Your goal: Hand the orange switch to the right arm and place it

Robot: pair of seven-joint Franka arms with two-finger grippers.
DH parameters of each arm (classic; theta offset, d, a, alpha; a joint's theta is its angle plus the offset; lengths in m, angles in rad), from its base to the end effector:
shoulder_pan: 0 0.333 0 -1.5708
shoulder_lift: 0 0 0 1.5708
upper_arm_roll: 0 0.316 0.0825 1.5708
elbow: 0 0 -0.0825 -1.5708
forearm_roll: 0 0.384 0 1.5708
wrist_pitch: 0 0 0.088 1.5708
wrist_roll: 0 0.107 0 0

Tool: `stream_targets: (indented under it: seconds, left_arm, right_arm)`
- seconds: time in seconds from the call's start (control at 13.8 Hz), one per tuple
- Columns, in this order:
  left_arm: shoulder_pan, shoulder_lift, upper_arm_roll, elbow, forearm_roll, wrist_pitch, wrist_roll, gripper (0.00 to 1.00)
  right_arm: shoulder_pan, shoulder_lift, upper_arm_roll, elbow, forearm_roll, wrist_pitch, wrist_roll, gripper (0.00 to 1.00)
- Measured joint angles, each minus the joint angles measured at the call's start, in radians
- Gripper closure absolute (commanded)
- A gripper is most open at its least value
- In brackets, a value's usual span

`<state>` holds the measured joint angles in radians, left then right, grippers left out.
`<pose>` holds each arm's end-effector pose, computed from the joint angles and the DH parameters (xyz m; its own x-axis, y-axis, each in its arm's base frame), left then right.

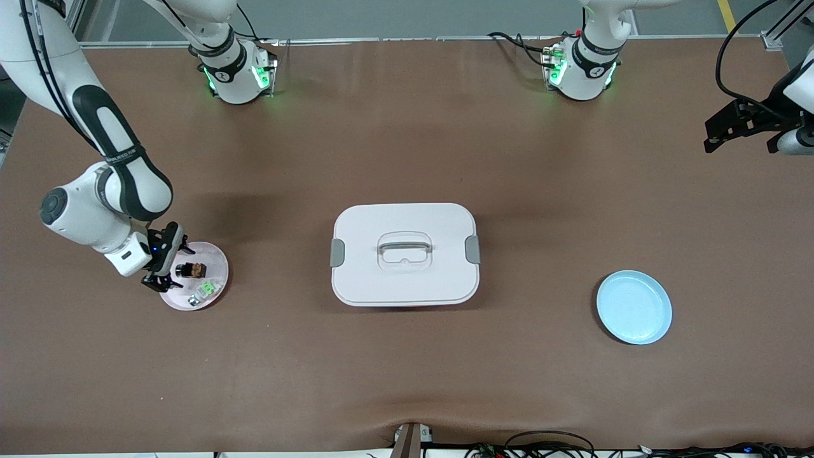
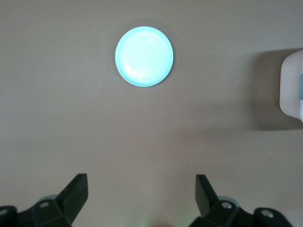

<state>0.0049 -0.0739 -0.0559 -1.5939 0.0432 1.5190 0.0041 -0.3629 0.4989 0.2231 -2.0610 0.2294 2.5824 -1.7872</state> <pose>0.5257 -0.0232 0.6491 0.9986 -0.0527 -0.0013 -0.0527 -0.9975 -0.0473 0.5885 -0.0882 0.1968 0.1352 0.9652 0.2239 0.9875 -0.1498 0.0493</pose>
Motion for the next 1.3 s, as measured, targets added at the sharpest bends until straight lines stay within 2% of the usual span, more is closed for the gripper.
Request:
stream_targets:
  seconds: [0.22, 0.8, 1.01, 1.3]
  left_arm:
    - [0.0, 0.002, 0.0, -0.005, 0.0, 0.0, 0.0, 0.0]
    - [0.001, 0.004, 0.001, -0.006, 0.0, 0.0, -0.001, 0.0]
    - [0.001, 0.008, 0.001, -0.006, 0.0, 0.0, -0.001, 0.0]
    - [0.002, 0.013, 0.001, -0.006, 0.0, 0.0, -0.001, 0.0]
  right_arm:
    - [0.0, -0.014, 0.0, 0.051, 0.0, -0.085, 0.061, 0.0]
    - [0.0, -0.102, 0.0, 0.07, -0.001, -0.193, 0.332, 0.0]
    - [0.0, -0.162, -0.001, 0.128, -0.055, -0.337, 0.521, 0.0]
    - [0.0, -0.219, 0.0, 0.266, -0.136, -0.568, 0.873, 0.0]
